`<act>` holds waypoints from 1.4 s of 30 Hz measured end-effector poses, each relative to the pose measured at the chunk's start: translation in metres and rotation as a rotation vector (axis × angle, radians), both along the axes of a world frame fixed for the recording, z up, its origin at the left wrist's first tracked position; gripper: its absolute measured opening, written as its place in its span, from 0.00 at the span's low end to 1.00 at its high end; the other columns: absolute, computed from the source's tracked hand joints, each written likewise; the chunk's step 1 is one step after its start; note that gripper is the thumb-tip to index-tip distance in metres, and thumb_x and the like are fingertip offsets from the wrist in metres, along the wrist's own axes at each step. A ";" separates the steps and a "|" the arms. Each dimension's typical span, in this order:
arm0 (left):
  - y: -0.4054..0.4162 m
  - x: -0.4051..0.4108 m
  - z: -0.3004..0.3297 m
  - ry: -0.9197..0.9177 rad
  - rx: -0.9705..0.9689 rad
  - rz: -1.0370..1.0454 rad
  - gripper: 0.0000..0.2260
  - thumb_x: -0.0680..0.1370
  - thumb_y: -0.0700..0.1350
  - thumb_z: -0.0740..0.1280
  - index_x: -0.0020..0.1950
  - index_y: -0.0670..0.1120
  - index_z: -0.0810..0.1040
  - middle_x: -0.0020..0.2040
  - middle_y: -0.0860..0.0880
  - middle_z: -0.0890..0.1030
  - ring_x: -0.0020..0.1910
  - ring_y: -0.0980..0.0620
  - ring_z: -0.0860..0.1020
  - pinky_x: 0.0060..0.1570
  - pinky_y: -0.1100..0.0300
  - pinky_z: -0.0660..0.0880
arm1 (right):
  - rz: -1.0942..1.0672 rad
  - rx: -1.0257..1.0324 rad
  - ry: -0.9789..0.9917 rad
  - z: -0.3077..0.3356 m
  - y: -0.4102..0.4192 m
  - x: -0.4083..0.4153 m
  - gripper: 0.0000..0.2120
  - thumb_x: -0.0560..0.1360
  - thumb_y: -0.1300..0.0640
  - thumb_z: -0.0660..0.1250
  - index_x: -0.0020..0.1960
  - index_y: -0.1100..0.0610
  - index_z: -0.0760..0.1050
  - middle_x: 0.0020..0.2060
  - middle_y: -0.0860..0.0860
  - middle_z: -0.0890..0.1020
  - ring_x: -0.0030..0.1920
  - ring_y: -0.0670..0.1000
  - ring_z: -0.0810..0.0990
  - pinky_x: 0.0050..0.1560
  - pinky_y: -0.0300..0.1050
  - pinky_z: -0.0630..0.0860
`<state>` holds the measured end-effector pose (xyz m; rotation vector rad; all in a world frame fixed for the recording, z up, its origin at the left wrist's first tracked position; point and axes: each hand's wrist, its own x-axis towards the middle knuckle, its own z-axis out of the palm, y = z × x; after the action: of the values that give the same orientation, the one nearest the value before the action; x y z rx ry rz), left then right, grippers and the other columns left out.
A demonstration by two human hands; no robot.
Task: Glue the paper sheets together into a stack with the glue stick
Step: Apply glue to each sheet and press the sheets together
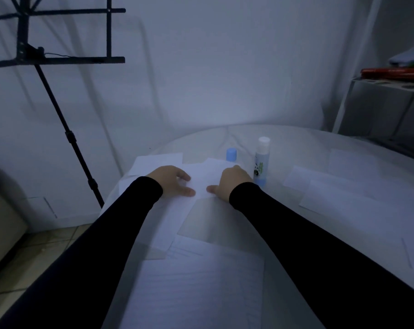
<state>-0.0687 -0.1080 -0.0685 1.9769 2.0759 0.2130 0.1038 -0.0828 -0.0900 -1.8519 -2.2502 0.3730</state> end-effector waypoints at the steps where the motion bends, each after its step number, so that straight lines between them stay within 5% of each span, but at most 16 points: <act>1: 0.000 -0.001 -0.001 -0.004 0.002 -0.001 0.25 0.70 0.58 0.73 0.65 0.54 0.75 0.67 0.50 0.73 0.66 0.51 0.70 0.60 0.62 0.63 | 0.003 0.004 0.013 -0.002 0.001 -0.002 0.33 0.71 0.38 0.66 0.70 0.54 0.66 0.66 0.56 0.71 0.63 0.57 0.72 0.62 0.47 0.71; 11: 0.000 -0.003 -0.002 -0.031 0.014 -0.001 0.25 0.70 0.57 0.74 0.65 0.53 0.75 0.66 0.51 0.73 0.64 0.51 0.71 0.58 0.63 0.63 | -0.075 0.048 0.113 -0.003 -0.009 0.001 0.27 0.73 0.43 0.67 0.63 0.61 0.71 0.64 0.60 0.67 0.61 0.58 0.70 0.61 0.47 0.69; 16: 0.000 -0.004 -0.002 -0.067 0.015 0.000 0.26 0.70 0.56 0.74 0.66 0.52 0.76 0.66 0.51 0.74 0.63 0.52 0.72 0.56 0.64 0.63 | -0.068 0.042 0.263 0.002 -0.016 -0.003 0.20 0.72 0.51 0.70 0.57 0.62 0.74 0.57 0.59 0.76 0.56 0.58 0.76 0.52 0.45 0.73; 24: -0.001 -0.005 -0.003 -0.090 0.035 0.016 0.24 0.69 0.56 0.75 0.62 0.53 0.78 0.64 0.51 0.74 0.63 0.52 0.72 0.56 0.64 0.64 | -0.081 0.038 0.740 0.016 -0.021 0.001 0.31 0.71 0.63 0.68 0.71 0.54 0.62 0.62 0.55 0.74 0.57 0.53 0.74 0.50 0.36 0.67; 29: -0.002 -0.005 0.003 -0.097 0.067 0.044 0.32 0.68 0.59 0.75 0.68 0.49 0.72 0.67 0.50 0.73 0.65 0.51 0.72 0.64 0.60 0.65 | -0.095 0.094 0.873 0.021 -0.024 0.010 0.25 0.71 0.63 0.68 0.67 0.53 0.67 0.59 0.53 0.75 0.49 0.47 0.71 0.42 0.33 0.65; 32: -0.005 -0.003 0.015 -0.307 0.226 0.066 0.38 0.66 0.56 0.77 0.72 0.49 0.67 0.69 0.53 0.71 0.61 0.50 0.74 0.59 0.58 0.69 | -0.062 0.107 0.911 0.026 -0.031 0.017 0.19 0.70 0.62 0.70 0.60 0.54 0.73 0.53 0.50 0.77 0.47 0.48 0.74 0.35 0.32 0.67; 35: -0.011 0.004 0.031 -0.526 0.370 0.030 0.39 0.66 0.53 0.78 0.74 0.52 0.64 0.63 0.57 0.71 0.55 0.51 0.75 0.49 0.61 0.70 | -0.020 0.117 0.908 0.034 -0.038 0.029 0.17 0.69 0.62 0.72 0.57 0.55 0.76 0.49 0.50 0.79 0.46 0.49 0.78 0.43 0.35 0.71; 39: -0.017 0.017 0.045 -0.658 0.398 -0.038 0.22 0.68 0.50 0.78 0.60 0.52 0.77 0.42 0.52 0.78 0.40 0.54 0.78 0.41 0.67 0.71 | 0.007 0.082 0.943 0.045 -0.048 0.060 0.16 0.67 0.62 0.75 0.52 0.52 0.76 0.47 0.56 0.83 0.39 0.50 0.79 0.40 0.37 0.75; 42: -0.021 0.035 0.043 -0.640 0.332 -0.074 0.12 0.71 0.46 0.76 0.52 0.52 0.79 0.29 0.53 0.69 0.25 0.61 0.69 0.30 0.67 0.65 | -0.038 0.045 0.910 0.046 -0.056 0.092 0.16 0.67 0.59 0.76 0.53 0.53 0.76 0.48 0.56 0.82 0.42 0.51 0.80 0.40 0.40 0.75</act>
<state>-0.0341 -0.1287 -0.0254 1.8114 1.6170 1.0764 0.1957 -0.1386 -0.0437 -1.2887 -1.5655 0.9189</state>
